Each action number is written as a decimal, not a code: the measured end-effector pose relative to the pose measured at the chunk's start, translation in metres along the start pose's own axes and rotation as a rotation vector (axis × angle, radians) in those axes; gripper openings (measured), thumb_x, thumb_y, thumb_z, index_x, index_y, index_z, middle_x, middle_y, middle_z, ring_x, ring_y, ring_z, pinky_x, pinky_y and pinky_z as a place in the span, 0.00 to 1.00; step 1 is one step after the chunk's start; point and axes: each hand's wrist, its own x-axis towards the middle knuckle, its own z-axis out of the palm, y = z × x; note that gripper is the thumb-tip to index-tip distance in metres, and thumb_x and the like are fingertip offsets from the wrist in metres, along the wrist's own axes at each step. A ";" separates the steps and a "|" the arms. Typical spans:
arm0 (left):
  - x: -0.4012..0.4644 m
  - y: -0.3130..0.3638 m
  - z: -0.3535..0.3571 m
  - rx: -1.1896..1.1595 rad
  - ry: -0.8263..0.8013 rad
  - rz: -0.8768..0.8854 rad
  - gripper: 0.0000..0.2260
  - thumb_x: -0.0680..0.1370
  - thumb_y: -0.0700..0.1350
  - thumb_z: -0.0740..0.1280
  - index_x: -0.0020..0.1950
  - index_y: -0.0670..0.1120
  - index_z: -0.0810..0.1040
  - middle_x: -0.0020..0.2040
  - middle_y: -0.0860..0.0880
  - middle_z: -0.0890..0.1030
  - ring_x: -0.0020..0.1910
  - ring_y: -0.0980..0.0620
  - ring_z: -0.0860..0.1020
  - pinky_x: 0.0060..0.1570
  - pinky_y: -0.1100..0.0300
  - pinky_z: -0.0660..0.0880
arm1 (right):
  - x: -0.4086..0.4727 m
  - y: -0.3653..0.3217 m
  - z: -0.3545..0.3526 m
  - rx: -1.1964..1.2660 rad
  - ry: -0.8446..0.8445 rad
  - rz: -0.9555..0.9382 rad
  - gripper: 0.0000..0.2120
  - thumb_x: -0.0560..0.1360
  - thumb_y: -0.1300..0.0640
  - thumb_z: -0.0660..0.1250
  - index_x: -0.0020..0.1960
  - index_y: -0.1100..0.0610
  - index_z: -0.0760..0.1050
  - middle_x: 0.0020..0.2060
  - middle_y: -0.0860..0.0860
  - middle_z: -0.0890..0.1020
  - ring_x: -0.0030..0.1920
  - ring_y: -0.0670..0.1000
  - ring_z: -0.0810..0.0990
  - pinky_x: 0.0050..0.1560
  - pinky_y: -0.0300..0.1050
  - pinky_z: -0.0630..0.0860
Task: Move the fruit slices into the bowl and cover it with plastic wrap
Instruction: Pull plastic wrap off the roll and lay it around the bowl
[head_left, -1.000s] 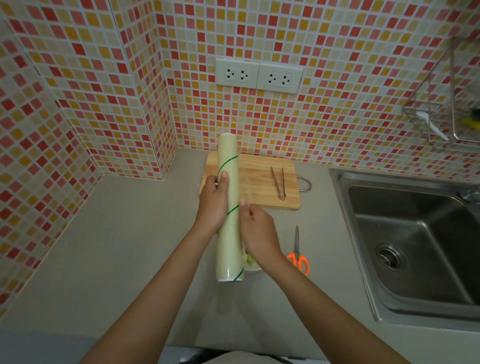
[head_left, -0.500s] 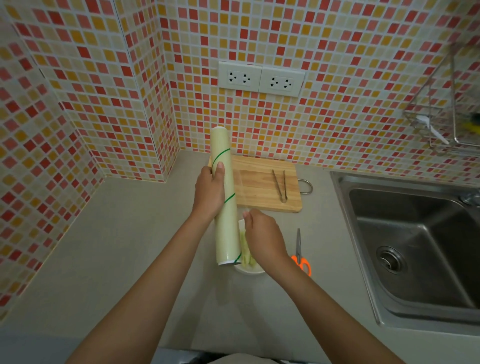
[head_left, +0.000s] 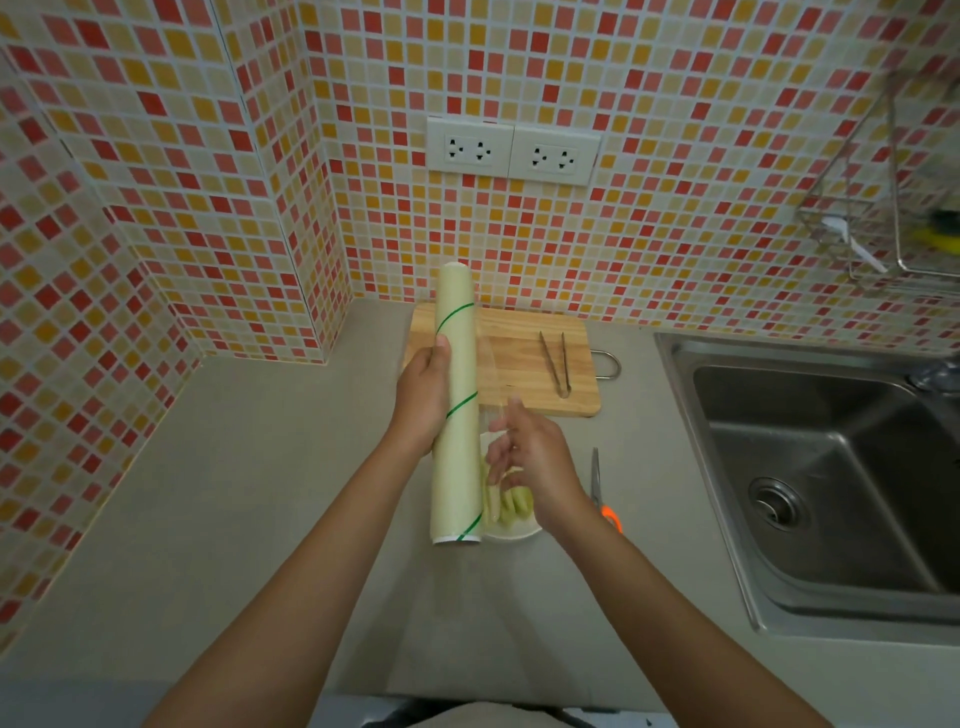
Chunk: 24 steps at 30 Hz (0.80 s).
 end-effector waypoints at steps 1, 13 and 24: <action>-0.004 -0.002 0.003 -0.008 -0.009 0.000 0.20 0.82 0.56 0.52 0.48 0.43 0.76 0.43 0.46 0.78 0.42 0.48 0.76 0.43 0.56 0.71 | 0.005 -0.004 0.001 -0.015 0.029 -0.002 0.20 0.79 0.44 0.58 0.40 0.58 0.75 0.22 0.52 0.76 0.18 0.51 0.73 0.21 0.36 0.66; -0.020 -0.020 0.002 -0.131 -0.216 -0.130 0.20 0.74 0.61 0.67 0.48 0.44 0.79 0.40 0.48 0.81 0.38 0.51 0.80 0.37 0.57 0.76 | 0.021 0.007 0.001 -0.444 0.235 -0.460 0.15 0.82 0.56 0.54 0.38 0.59 0.67 0.28 0.47 0.68 0.29 0.45 0.64 0.29 0.39 0.60; -0.031 -0.032 0.005 -0.171 -0.299 -0.165 0.25 0.65 0.57 0.76 0.57 0.46 0.77 0.48 0.48 0.82 0.43 0.52 0.82 0.39 0.57 0.78 | 0.017 0.024 -0.010 -0.404 0.288 -0.470 0.16 0.82 0.57 0.54 0.39 0.63 0.69 0.30 0.50 0.71 0.31 0.47 0.67 0.30 0.39 0.61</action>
